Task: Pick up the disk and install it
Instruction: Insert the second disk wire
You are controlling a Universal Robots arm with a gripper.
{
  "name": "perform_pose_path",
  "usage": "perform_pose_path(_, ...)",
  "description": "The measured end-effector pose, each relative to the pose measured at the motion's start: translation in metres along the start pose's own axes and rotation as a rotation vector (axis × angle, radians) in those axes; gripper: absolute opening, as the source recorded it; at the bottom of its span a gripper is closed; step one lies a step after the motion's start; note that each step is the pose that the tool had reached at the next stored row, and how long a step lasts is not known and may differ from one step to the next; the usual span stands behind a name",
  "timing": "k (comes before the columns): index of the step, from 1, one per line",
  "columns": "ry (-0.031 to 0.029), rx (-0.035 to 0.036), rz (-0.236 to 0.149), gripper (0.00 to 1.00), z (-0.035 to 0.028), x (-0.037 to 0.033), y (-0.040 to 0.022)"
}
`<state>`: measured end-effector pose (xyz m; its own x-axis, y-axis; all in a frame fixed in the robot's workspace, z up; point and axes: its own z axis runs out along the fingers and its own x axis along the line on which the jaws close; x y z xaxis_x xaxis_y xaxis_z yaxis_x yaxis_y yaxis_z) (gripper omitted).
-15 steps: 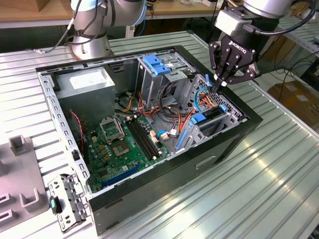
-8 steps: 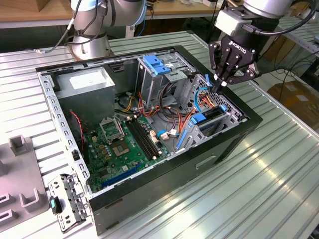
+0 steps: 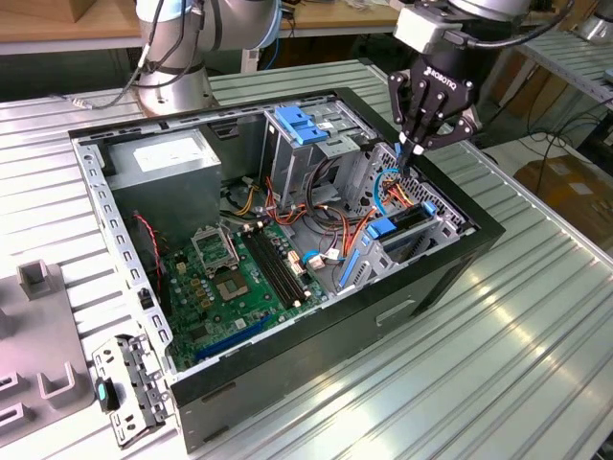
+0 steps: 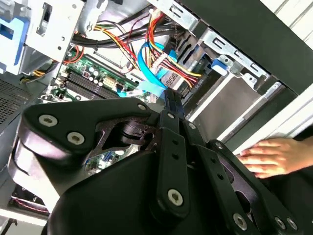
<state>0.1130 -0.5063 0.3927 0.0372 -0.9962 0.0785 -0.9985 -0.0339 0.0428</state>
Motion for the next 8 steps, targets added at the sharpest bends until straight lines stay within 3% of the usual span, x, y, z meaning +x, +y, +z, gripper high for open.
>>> perform_pose_path(1, 0.0155, -0.0020, 0.001, 0.11, 0.0006, -0.0032, -0.0001)
perform_pose_path(3, 0.0203, -0.0038, 0.001, 0.11, 0.0027, -0.0061, -0.0005)
perform_pose_path(7, 0.0369, -0.0045, 0.001, 0.11, 0.0068, -0.0082, -0.0023)
perform_pose_path(8, 0.0382, -0.0045, 0.001, 0.17, 0.0073, -0.0083, -0.0024)
